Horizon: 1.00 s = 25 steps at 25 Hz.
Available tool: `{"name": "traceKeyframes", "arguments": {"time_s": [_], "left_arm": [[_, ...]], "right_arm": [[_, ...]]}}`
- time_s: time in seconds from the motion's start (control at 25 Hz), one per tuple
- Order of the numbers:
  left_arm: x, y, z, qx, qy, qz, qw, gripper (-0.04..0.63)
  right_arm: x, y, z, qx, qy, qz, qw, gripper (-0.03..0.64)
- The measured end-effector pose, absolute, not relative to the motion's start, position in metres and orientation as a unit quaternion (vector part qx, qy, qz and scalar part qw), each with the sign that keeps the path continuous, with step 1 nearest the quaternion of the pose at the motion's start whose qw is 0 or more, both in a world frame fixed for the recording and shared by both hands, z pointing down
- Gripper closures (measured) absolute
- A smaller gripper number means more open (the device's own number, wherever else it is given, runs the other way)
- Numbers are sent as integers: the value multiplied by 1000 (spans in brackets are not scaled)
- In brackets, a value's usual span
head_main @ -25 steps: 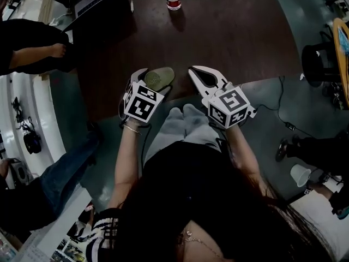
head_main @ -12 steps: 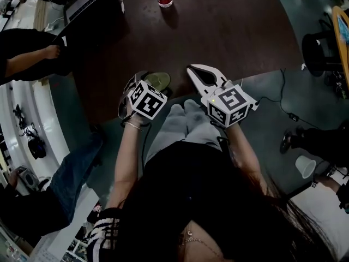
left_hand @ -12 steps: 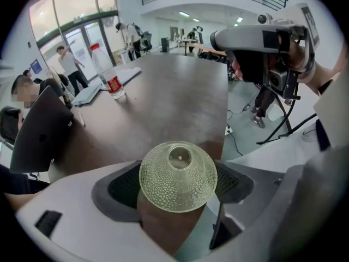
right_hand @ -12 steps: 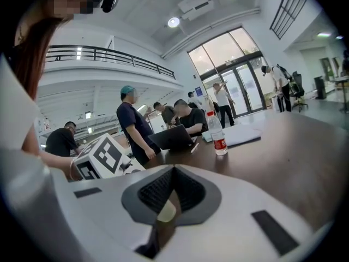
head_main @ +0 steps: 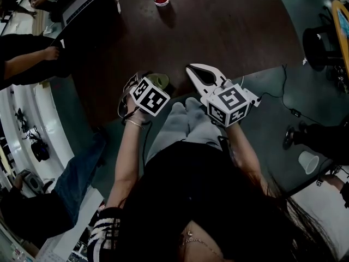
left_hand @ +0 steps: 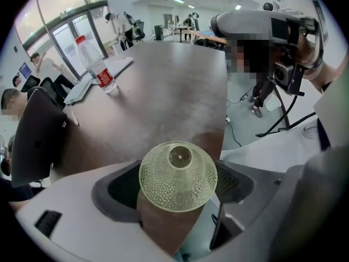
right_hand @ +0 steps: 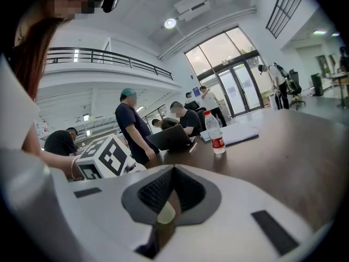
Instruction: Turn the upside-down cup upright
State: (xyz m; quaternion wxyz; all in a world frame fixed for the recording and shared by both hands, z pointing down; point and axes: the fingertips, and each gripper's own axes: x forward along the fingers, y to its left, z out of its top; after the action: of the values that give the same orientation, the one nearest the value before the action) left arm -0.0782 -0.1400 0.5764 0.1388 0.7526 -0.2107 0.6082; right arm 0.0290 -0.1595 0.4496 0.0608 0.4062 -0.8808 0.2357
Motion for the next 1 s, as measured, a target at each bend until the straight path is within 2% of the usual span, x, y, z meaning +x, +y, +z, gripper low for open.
{"name": "traceKeyframes", "arguments": {"time_s": [1.0], "left_arm": [[-61, -144, 574, 762, -194, 611, 89, 196]], "right_arm": [[34, -154, 448, 409, -879, 242, 47, 600]]}}
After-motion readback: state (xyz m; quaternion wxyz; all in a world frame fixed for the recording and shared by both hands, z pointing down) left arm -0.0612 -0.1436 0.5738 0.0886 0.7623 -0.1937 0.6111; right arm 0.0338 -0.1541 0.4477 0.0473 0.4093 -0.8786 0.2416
